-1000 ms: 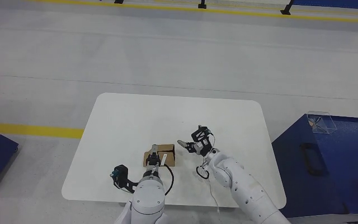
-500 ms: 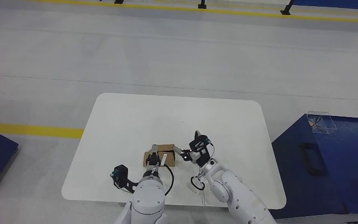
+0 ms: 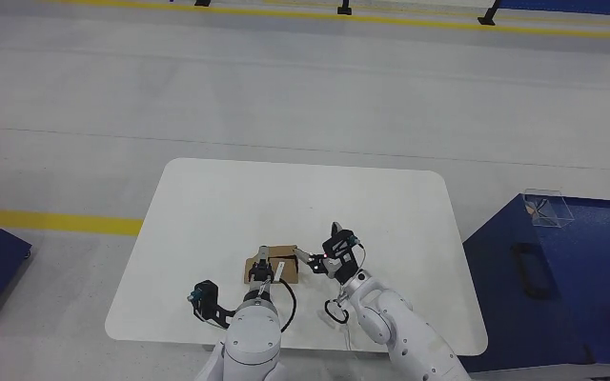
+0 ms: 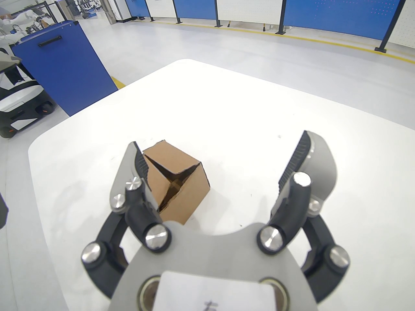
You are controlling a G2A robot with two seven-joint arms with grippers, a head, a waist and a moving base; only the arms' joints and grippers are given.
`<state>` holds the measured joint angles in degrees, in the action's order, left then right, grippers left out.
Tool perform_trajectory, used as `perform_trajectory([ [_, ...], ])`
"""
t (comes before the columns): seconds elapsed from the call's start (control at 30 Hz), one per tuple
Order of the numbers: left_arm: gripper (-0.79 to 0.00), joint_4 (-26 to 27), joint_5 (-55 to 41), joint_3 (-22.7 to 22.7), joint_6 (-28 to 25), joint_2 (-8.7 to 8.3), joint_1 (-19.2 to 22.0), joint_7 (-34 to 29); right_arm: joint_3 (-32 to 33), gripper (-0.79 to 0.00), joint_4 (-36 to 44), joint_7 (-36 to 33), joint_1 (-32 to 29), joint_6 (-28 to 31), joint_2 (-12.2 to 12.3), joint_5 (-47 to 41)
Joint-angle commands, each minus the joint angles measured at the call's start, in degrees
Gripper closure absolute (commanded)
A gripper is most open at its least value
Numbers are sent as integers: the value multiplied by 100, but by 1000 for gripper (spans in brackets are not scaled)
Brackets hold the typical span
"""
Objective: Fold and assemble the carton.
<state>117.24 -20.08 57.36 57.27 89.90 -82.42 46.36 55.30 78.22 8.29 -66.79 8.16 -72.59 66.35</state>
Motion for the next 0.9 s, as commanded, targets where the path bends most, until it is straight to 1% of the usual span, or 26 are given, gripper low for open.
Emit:
perform_trajectory([
  [0.0,-785,2,0,0,0,0,0,0,0,-785,0,0,0,-1,0,0],
  [0.03,-785,2,0,0,0,0,0,0,0,-785,0,0,0,-1,0,0],
  [0.07,-785,-54,-35,-17,-25,-6,-19,-155,0,-785,0,0,0,-1,0,0],
  [0.17,-785,-237,34,113,-422,-74,-82,-886,33,-785,-1,-160,-5,62,10,29],
  [0.33,-785,-423,262,512,-1615,-187,-397,-1759,140,-785,-47,-393,67,211,22,113],
  [0.43,-785,-493,632,689,-2500,-255,-574,-2142,74,-785,-175,-440,167,256,-22,37],
  [0.5,-785,-525,1111,682,-3297,-307,-707,-2404,25,-785,-309,-473,258,243,-54,23],
  [0.53,-785,-550,1302,687,-3793,-328,-801,-2513,-11,-785,-379,-477,302,190,-73,49],
  [0.57,-785,-571,1362,695,-3947,-334,-836,-2522,-49,-785,-446,-474,341,136,-97,41],
  [0.8,-785,-571,1362,695,-3947,-334,-836,-2522,-299,-785,-867,-485,628,-11,-246,38],
  [0.83,-785,-552,1434,700,-3991,-338,-816,-2528,-332,-785,-930,-500,670,-25,-269,30],
  [0.87,-785,-582,1917,701,-4200,-361,-768,-2473,-368,-785,-989,-501,709,-38,-291,32],
])
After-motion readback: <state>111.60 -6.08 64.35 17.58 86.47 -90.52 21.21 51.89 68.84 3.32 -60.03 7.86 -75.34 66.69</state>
